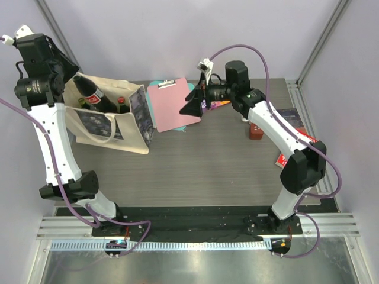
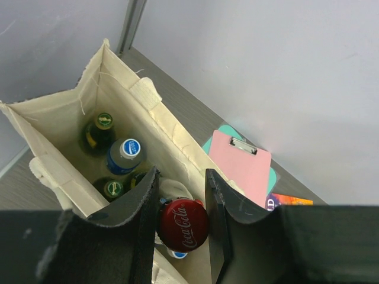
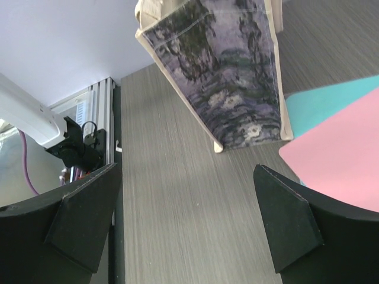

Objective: Take the beverage out of the canvas bag
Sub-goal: Place the drink at the center of the board.

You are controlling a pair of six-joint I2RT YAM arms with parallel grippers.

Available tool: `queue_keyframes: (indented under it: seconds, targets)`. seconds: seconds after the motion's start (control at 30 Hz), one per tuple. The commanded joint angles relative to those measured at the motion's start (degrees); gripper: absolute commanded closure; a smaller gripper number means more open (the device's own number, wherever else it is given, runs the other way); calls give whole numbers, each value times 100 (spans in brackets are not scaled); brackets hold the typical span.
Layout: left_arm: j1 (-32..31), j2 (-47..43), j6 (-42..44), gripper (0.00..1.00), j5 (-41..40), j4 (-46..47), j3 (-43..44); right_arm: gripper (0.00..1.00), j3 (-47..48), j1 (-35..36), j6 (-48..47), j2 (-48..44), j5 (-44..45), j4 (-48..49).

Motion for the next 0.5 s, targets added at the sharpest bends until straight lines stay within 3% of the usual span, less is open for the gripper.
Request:
queue_keyframes:
  seconds: [0.0,0.47]
  targets:
    - [-65,-514,-383,100,454,1477,281,0,658,202,312,265,-133,373]
    - [-57,-716,-480,100,709,1468,193,1,1863,677,1244,1092,-98,839]
